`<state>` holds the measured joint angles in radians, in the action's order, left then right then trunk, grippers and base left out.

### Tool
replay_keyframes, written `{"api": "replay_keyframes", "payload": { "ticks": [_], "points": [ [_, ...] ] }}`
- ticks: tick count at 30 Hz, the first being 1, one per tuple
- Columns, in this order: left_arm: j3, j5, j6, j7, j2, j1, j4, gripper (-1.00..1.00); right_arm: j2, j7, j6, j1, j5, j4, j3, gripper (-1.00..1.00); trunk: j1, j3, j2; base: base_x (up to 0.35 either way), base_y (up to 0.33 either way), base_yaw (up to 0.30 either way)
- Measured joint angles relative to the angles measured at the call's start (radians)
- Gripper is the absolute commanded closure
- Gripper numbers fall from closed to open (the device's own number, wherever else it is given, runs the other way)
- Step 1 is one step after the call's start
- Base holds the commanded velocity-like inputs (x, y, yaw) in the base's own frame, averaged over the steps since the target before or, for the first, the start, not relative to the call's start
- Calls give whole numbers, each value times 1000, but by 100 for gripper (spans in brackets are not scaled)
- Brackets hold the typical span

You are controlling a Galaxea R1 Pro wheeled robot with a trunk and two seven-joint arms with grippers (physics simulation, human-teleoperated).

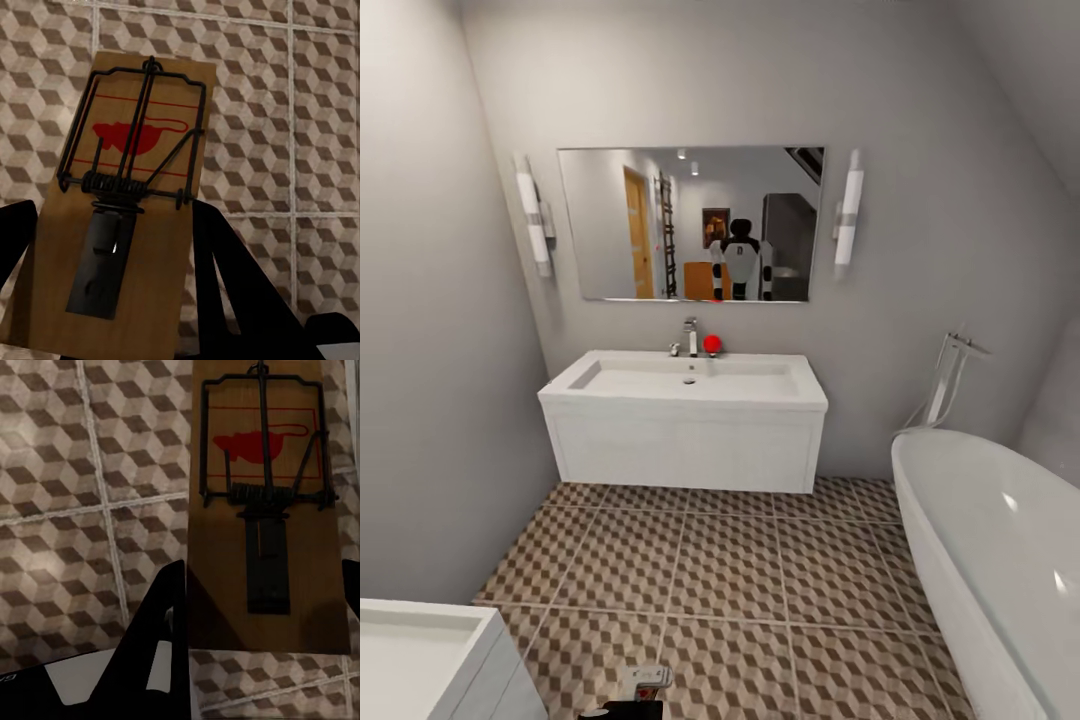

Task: Take the four mousetraps from the cabinet in the bathroom and place them on the bathroom floor. Make sure all four end up on the same floor surface, and ensure that at least two of them are either under or directly next to the same bathroom sink.

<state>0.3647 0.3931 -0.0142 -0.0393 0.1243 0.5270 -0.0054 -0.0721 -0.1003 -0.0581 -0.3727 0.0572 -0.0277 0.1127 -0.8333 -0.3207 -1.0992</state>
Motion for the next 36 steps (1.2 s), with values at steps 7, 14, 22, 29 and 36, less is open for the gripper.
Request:
{"api": "replay_keyframes", "payload": {
  "ticks": [7,14,22,29,36],
  "points": [
    [0,-1,-1,0,0,0,0,100,0,0,0,0,0,0,0,100,0,0,0,0,13,-221],
    [0,3,0,1,-1,0,0,100,0,0,0,0,0,0,0,100,0,0,0,92,1,-45],
    [0,5,0,0,-2,0,0,100,-1,0,0,0,0,0,0,100,1,0,0,297,0,-3],
    [0,5,0,0,-2,0,0,100,-1,0,-1,0,-1,0,0,100,1,0,0,308,0,0],
    [0,8,1,1,-5,-2,1,100,-2,0,-2,0,-1,1,-1,100,0,0,0,83,0,0]
  ]
}}
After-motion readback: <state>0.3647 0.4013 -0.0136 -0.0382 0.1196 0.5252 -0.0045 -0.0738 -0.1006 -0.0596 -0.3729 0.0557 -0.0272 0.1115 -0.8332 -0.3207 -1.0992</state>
